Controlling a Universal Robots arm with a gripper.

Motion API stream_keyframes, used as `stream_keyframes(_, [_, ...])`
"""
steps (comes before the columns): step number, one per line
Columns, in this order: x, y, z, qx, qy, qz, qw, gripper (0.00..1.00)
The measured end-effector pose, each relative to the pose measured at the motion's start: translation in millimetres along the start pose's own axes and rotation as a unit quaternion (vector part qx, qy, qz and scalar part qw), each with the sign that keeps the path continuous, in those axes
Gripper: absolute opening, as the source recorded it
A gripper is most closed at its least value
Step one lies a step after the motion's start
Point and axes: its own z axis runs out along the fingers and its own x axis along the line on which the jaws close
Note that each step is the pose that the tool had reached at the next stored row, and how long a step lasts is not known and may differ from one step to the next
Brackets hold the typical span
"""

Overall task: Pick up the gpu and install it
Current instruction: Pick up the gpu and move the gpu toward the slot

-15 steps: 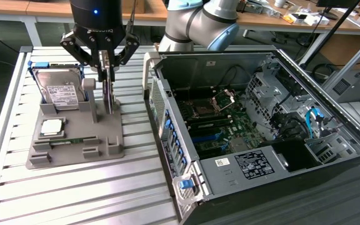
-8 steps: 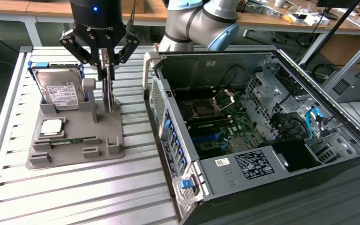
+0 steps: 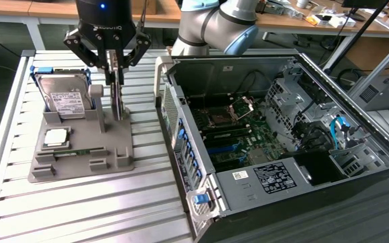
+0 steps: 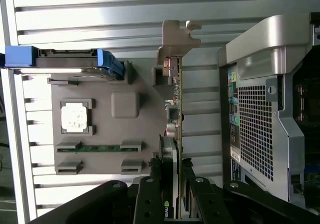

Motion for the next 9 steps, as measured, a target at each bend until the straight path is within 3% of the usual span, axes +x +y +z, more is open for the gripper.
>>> stream_keyframes(9, [-0.2,0.0,-4.8,0.0000,0.0000,0.000,1.0000,0.27])
